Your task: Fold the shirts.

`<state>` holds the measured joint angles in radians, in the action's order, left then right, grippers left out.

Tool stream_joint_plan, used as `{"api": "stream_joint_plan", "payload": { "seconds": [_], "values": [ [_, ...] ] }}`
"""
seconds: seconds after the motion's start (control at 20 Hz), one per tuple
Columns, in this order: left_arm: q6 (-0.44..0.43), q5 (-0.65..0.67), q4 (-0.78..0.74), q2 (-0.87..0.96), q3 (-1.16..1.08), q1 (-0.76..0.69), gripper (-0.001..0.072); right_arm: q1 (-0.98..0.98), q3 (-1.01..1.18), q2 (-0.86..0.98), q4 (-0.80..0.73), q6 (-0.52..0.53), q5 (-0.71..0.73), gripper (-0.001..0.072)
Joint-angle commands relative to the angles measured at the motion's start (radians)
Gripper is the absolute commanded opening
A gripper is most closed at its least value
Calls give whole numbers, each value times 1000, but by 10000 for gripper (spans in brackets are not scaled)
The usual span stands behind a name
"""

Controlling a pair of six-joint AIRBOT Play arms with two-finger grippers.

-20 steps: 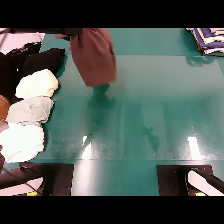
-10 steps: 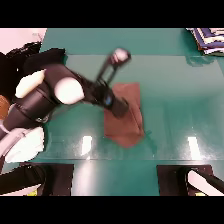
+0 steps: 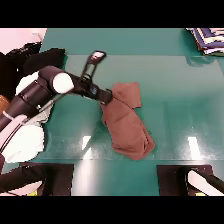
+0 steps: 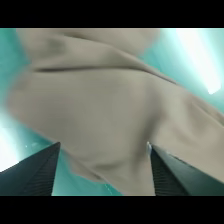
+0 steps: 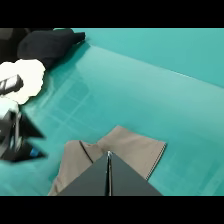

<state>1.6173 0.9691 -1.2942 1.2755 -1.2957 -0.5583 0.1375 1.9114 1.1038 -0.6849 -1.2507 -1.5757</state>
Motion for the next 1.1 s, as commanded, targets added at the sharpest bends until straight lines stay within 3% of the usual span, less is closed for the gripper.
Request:
{"api": "stream_joint_plan", "payload": {
  "seconds": [0.0, 0.2, 0.3, 0.5, 0.75, 0.8, 0.95, 1.0, 1.05],
  "values": [
    [-114, -2, 78, 93, -34, 135, 636, 0, 0, 1, 0, -7, -16, 16],
    [-262, 108, 137, 348, -252, 151, 637, 0, -43, -6, 0, -40, -26, 15],
    [-275, 134, 170, 447, -338, 151, 637, 0, -127, -27, 0, -43, -22, 16],
    [-406, 154, 379, 521, -370, 151, 637, 0, -313, -80, -74, -43, -1, 16],
    [-406, 198, 373, 522, -370, 151, 635, 0, -521, -168, -122, -43, 114, 16],
    [-405, 200, 360, 524, -370, 151, 545, 0, -563, -187, -122, -43, 138, 16],
    [-406, 177, 340, 536, -370, 151, 96, -1, -657, -224, -122, -43, 160, 16],
    [-406, 160, 339, 537, -370, 151, 24, 0, -684, -231, -122, -43, 158, 16],
    [-405, 153, 338, 537, -371, 151, 23, 0, -713, -238, -122, -43, 152, 16]
  ]
}}
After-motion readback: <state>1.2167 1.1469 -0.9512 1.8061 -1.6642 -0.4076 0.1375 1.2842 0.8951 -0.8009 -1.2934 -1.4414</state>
